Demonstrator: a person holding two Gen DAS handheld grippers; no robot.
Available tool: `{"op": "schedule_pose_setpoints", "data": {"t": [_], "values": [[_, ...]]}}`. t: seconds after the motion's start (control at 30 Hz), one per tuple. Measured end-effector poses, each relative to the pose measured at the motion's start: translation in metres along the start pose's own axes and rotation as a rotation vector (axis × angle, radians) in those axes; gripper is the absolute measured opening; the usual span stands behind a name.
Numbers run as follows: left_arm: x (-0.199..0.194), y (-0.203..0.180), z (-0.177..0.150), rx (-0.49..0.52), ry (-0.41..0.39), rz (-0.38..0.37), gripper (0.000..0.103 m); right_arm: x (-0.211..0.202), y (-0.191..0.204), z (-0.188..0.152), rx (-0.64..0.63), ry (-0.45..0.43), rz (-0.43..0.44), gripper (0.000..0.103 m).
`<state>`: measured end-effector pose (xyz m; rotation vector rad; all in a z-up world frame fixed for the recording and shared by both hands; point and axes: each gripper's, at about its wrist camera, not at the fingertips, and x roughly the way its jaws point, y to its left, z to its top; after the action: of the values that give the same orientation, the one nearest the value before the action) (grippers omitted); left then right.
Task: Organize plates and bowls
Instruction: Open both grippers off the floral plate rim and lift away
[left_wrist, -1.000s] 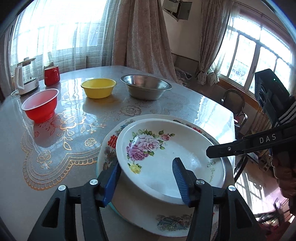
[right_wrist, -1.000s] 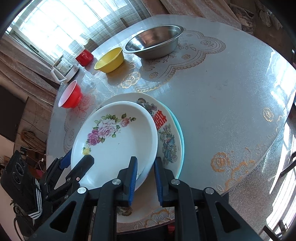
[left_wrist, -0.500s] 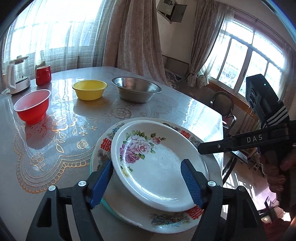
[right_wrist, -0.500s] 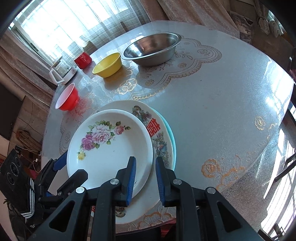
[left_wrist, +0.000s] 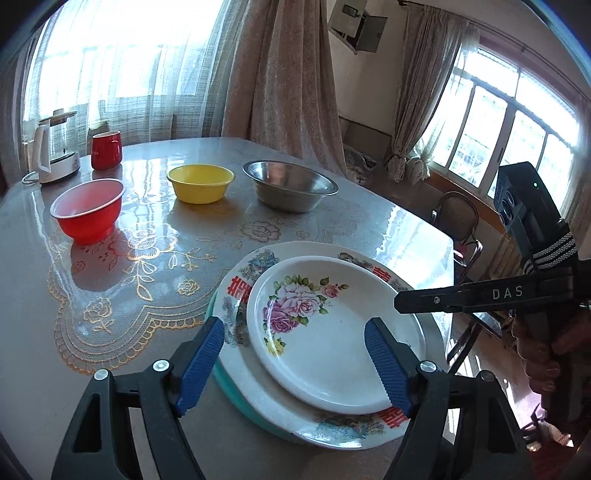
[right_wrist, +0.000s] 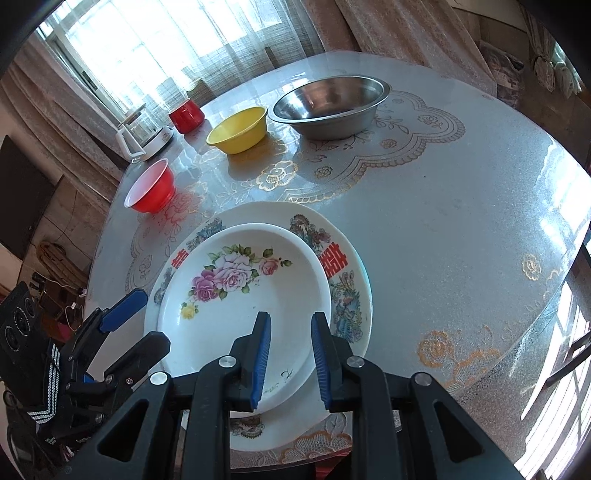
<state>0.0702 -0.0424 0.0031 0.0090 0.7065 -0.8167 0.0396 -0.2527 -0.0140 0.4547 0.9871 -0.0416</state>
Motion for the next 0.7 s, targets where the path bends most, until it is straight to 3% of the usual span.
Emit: {"op": "schedule_pose_setpoints", "data": {"t": [0.1, 0.27, 0.7], "values": [[-0.009, 0.008, 0.000, -0.052, -0.034, 0.081, 0.087, 0.001, -0.003, 0.000, 0.009, -0.001, 0.027, 0.023], [-0.015, 0.022, 0.002, -0.202, -0.052, 0.114, 0.095, -0.003, -0.004, -0.002, -0.002, -0.024, 0.072, 0.027], [0.013, 0.020, 0.018, -0.253, 0.079, 0.333, 0.097, -0.013, -0.024, -0.001, 0.032, -0.087, 0.133, 0.031]]}}
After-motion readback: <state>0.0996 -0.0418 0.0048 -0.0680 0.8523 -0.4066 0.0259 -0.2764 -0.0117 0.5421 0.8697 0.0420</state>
